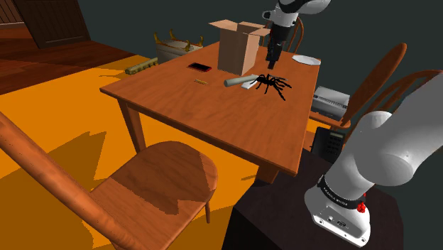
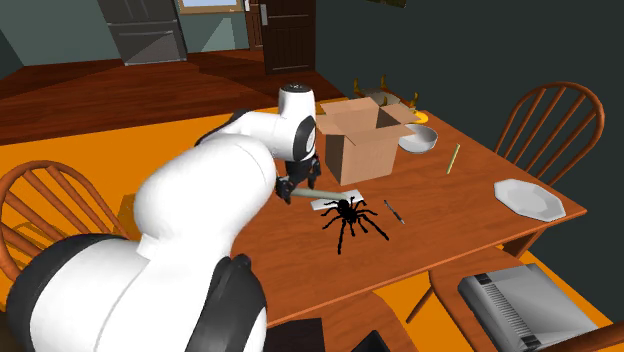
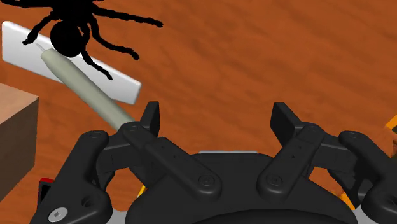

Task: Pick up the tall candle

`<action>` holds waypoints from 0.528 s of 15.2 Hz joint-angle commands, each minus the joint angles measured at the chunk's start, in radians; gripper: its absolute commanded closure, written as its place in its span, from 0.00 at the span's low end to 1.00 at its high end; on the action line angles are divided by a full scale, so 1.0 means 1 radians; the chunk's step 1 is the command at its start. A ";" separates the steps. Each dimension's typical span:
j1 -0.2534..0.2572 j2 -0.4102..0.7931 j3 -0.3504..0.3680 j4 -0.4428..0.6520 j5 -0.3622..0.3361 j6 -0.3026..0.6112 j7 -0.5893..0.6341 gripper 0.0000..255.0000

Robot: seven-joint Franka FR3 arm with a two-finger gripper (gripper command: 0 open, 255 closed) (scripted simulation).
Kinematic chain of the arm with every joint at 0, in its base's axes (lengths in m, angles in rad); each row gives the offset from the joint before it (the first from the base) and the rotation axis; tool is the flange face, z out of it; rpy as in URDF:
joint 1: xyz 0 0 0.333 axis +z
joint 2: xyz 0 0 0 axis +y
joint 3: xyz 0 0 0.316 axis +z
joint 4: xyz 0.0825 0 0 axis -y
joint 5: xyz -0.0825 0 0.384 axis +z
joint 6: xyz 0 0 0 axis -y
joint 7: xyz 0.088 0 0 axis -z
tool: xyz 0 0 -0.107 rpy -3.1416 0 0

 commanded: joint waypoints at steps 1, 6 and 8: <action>0.015 0.086 -0.043 0.049 0.032 0.019 -0.128 0.00; 0.015 0.330 -0.100 0.206 0.159 0.041 -0.428 0.00; -0.005 0.429 -0.097 0.279 0.211 0.039 -0.539 0.00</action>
